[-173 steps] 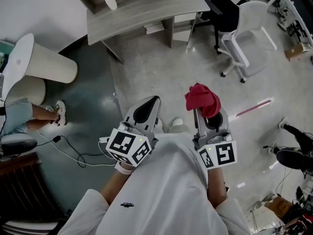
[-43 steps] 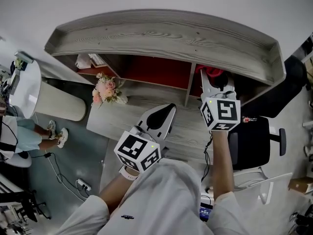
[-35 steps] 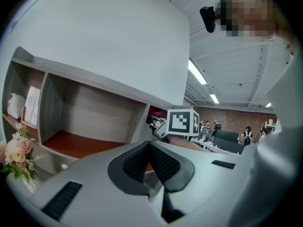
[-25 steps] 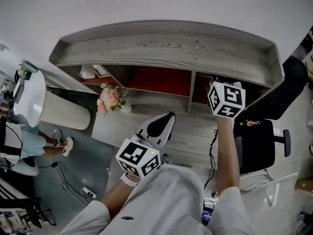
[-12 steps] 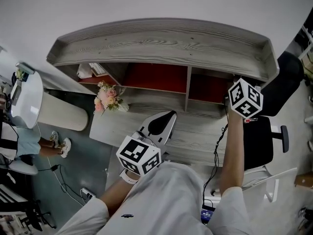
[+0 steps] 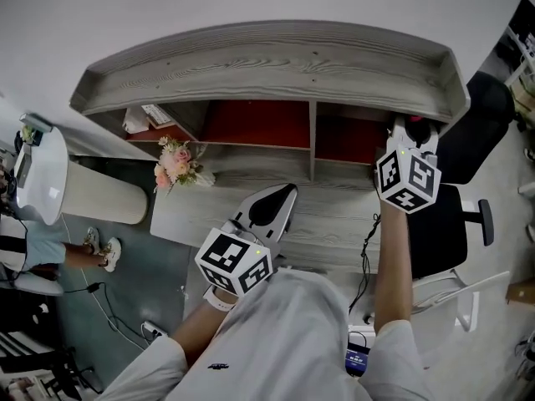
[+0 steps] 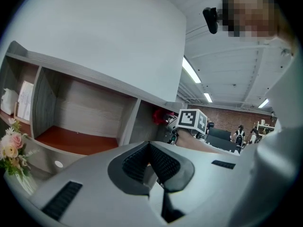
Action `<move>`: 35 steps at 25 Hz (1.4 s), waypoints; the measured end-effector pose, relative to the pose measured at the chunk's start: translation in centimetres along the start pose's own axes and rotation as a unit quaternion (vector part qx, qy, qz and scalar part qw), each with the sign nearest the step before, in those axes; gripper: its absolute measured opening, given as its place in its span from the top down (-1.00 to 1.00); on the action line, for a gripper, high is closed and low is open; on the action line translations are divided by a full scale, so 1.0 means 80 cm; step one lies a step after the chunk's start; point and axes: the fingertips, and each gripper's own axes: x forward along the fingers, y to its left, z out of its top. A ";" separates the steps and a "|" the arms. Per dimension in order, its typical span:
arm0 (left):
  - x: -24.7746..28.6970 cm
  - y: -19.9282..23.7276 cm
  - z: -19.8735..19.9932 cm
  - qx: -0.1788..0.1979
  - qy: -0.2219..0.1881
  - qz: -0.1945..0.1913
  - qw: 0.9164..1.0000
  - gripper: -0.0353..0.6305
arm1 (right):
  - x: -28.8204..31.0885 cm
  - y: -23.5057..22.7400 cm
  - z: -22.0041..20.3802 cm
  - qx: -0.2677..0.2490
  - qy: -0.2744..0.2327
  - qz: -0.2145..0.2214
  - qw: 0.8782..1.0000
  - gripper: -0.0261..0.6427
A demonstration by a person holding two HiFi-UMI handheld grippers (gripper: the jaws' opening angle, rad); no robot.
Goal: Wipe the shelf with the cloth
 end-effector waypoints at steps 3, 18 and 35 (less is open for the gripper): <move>0.001 -0.003 -0.007 -0.002 0.007 -0.004 1.000 0.89 | -0.003 0.021 -0.003 -0.014 0.003 0.032 0.999 0.58; -0.020 0.032 -0.006 -0.010 0.003 0.030 0.999 0.89 | 0.032 0.134 -0.030 -0.046 -0.001 0.133 0.990 0.59; -0.006 0.048 -0.003 -0.012 0.014 0.039 0.999 0.89 | 0.082 0.176 -0.052 -0.125 -0.016 0.186 0.974 0.54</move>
